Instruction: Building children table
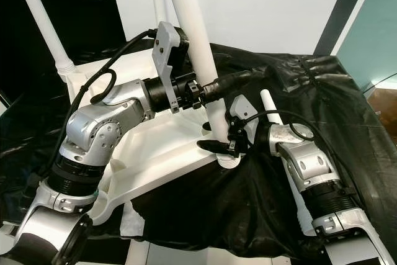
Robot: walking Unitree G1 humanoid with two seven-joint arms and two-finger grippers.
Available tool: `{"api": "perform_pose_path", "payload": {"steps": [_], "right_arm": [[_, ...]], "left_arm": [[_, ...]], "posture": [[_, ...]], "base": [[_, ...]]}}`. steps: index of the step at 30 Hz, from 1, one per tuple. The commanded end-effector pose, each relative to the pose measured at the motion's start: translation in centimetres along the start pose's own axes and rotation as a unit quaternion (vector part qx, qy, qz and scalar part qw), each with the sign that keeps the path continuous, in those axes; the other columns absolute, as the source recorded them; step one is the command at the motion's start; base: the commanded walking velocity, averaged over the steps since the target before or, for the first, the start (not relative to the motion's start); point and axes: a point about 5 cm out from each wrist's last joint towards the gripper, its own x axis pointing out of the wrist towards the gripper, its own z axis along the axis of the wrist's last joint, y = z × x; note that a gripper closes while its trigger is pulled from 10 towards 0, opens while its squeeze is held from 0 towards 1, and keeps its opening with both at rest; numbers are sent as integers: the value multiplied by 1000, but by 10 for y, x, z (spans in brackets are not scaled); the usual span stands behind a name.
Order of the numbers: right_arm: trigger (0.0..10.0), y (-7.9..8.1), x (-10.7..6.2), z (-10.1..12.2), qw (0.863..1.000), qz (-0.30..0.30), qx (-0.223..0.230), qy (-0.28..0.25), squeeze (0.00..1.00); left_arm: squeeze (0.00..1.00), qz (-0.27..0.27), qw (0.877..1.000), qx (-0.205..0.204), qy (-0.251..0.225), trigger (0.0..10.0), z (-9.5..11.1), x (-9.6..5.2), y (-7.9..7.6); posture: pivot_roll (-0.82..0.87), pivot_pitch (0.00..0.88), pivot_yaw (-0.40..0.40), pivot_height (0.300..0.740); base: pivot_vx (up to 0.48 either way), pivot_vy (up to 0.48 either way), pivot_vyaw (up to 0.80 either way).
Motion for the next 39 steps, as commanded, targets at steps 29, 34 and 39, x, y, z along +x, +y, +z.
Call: {"api": "perform_pose_path", "payload": {"steps": [29, 34, 39], "right_arm": [[10000, 1, 45, 20, 955, -283, 52, -71, 0], [10000, 2, 51, 21, 943, -319, 57, -72, 0], [10000, -6, 60, 22, 901, -427, 53, -55, 0]], "left_arm": [[0, 224, 973, 53, 0, 10000, 24, 21, 17], [0, 240, 969, 55, 1, 10000, 28, 21, 17], [0, 264, 963, 46, -11, 10000, 34, 30, 15]], "posture": [[-36, 0, -2, 740], [-37, 0, 4, 740], [-39, 0, 7, 740]], "base": [[0, 0, 0], [0, 0, 0], [0, 0, 0]]}}
